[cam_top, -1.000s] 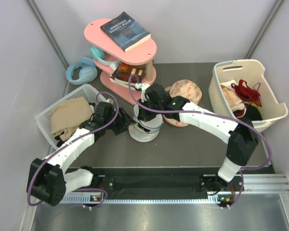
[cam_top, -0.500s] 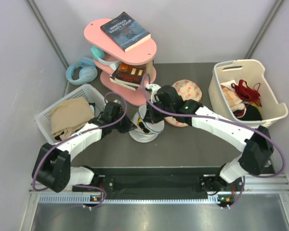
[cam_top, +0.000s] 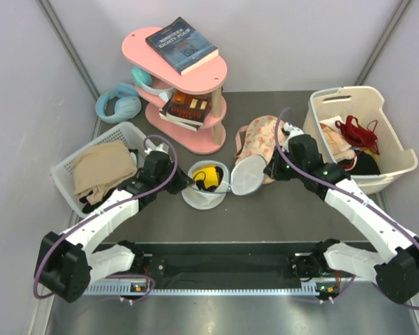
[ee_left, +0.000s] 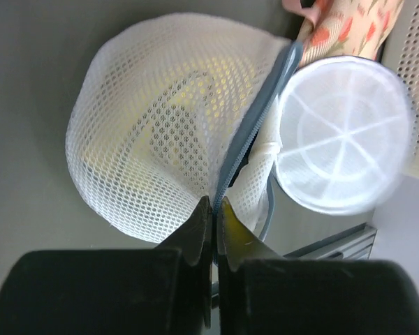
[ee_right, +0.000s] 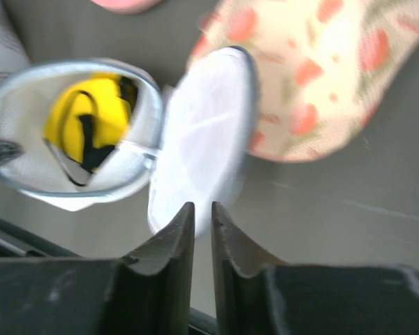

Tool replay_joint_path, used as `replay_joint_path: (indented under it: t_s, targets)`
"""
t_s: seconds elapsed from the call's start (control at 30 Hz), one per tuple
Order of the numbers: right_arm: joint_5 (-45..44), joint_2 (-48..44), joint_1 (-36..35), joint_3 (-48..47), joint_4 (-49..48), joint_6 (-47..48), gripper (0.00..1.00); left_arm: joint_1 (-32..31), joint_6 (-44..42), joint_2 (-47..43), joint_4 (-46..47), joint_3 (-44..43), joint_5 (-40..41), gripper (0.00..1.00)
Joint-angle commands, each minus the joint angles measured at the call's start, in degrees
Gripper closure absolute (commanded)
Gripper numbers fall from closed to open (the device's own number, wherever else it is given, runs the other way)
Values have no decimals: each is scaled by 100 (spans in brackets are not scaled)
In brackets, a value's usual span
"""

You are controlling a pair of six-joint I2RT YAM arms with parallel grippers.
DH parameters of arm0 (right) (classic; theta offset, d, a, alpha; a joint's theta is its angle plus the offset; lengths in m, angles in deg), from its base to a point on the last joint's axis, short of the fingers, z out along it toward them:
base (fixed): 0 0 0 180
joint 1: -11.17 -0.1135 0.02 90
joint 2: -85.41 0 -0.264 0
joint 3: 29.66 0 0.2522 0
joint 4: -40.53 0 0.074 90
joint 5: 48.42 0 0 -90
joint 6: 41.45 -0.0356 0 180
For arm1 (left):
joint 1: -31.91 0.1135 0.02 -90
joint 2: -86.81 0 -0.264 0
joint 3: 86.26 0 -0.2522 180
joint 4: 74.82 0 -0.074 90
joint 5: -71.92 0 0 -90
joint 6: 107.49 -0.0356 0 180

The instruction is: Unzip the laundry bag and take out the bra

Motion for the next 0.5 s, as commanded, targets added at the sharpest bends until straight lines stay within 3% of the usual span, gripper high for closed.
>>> replay_joint_path:
  t_s: [0.0, 0.07, 0.13, 0.3, 0.47]
  targets:
    - [-525, -163, 218, 225, 452, -95, 79, -156, 16, 30, -47, 55, 87, 100]
    - [-754, -172, 254, 182, 628, -139, 59, -200, 8, 56, -38, 46, 122, 100]
    - [-895, -155, 307, -28, 743, -34, 28, -200, 8, 74, -38, 37, 114, 100]
    - [-862, 99, 307, -792, 789, 483, 17, -235, 34, 39, -65, 116, 149, 100]
    - [910, 565, 149, -1022, 50, 801, 19, -244, 113, -22, -65, 309, 175, 100]
